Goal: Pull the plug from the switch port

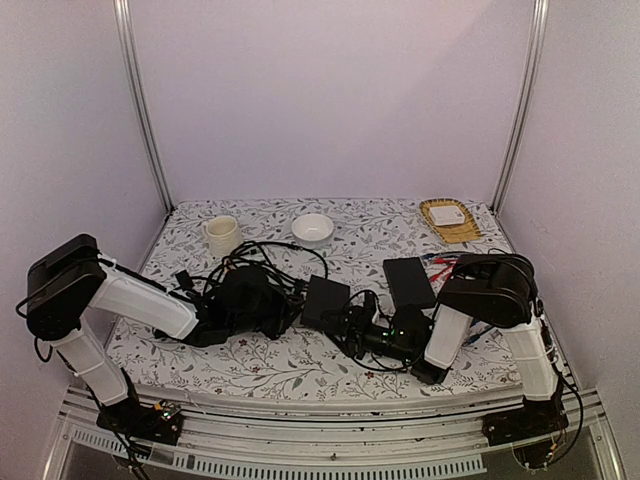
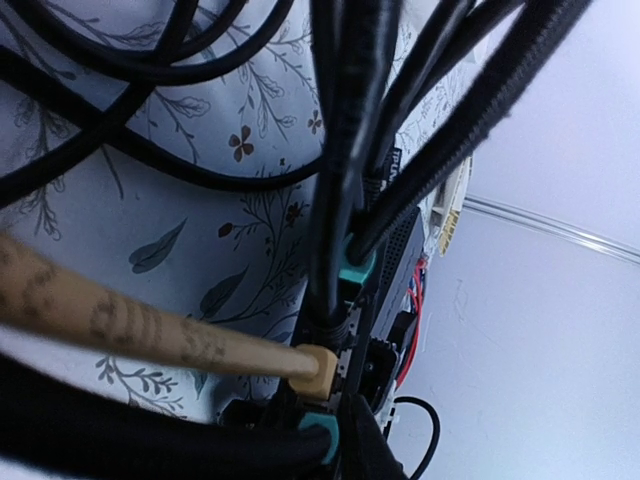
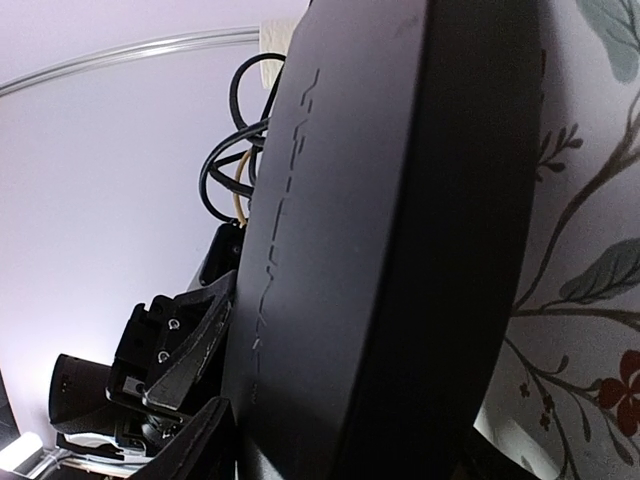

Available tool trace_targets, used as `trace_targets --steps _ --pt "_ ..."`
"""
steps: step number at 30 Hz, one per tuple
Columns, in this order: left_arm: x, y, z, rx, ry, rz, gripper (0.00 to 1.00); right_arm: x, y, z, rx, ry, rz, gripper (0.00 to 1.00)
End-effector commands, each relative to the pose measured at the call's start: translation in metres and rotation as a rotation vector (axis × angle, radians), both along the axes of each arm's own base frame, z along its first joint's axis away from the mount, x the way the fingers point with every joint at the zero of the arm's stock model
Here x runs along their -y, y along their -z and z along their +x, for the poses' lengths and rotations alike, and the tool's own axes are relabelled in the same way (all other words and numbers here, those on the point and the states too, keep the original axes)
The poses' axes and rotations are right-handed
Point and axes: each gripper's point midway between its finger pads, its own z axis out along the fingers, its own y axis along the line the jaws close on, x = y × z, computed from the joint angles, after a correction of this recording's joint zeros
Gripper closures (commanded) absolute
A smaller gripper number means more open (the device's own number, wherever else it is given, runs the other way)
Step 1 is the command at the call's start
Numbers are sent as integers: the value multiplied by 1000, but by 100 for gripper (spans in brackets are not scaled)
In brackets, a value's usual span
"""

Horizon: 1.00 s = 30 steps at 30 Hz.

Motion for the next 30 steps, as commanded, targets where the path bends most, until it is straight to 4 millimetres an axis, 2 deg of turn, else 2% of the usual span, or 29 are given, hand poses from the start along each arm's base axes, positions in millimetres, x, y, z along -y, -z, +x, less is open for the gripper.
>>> trace_targets --steps 1,7,9,13,22,28,30 --pt "8 -13 -5 2 36 -11 85 5 -30 -4 107 -28 130 41" --pt "8 -13 -6 0 45 -10 77 6 -35 -7 126 -69 170 53" --pt "8 -12 -6 -2 48 -8 73 5 -23 -8 109 -86 161 59" --pt "7 -12 -5 -3 48 -10 68 0 -25 -12 130 -125 165 68" --pt "8 -17 -4 18 81 -48 52 -1 -32 -13 172 -159 166 72" --pt "9 -25 -5 59 141 -69 47 -3 -37 -18 204 -197 166 74" --pt "6 -24 -7 51 156 -62 46 -1 -53 -19 236 -202 185 74"
